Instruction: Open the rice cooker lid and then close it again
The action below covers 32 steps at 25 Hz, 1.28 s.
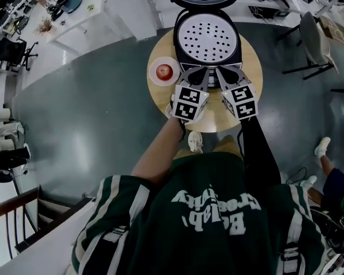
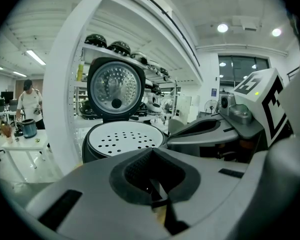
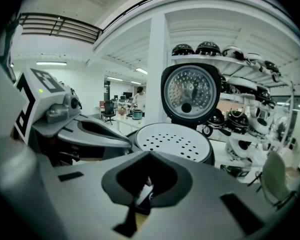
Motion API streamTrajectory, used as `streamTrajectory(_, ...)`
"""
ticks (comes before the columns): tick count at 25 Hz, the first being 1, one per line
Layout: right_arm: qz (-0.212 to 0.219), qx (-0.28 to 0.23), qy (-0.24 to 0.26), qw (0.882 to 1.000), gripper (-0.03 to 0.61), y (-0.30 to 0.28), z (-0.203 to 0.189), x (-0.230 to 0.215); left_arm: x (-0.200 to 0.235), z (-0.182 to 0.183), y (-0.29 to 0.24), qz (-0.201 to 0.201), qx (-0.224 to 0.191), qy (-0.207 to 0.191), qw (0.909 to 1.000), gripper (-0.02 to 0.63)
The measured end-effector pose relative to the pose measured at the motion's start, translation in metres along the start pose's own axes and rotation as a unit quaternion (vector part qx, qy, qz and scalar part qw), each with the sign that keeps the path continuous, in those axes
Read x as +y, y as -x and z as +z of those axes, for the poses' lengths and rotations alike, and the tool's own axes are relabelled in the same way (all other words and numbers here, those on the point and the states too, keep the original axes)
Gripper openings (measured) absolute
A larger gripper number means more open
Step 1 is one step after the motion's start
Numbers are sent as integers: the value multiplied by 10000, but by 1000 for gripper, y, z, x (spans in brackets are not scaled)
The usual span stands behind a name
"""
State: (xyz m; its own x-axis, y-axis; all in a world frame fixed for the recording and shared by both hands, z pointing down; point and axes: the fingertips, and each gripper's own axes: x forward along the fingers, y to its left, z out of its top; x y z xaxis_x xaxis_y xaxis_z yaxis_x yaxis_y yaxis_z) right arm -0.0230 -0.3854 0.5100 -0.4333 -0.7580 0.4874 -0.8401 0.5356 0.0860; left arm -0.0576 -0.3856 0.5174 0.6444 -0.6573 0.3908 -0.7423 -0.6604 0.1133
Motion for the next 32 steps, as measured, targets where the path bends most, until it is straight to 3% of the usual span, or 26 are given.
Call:
streamTrajectory(9, 74, -482, -308, 9983, 5, 2, 23, -20, 3, 10, -2, -74, 174, -105, 9998, -5)
streamTrajectory(13, 133, -892, -553, 9944, 5, 0, 52, -45, 17, 39, 1, 265, -213, -133, 9993, -6)
streamTrajectory(18, 245, -1393, -452, 9889, 5, -4, 107, -83, 59, 110, 2, 771, -831, -167, 9934, -5)
streamTrajectory(25, 230, -2097, -23, 9775, 5, -1, 215, -147, 105, 231, 3, 1326, -1608, -349, 9774, -5)
streamTrajectory(32, 8, -2171, 627, 9741, 3, -19, 299, -198, 135, 322, -26, 1426, -1855, -752, 9693, -6)
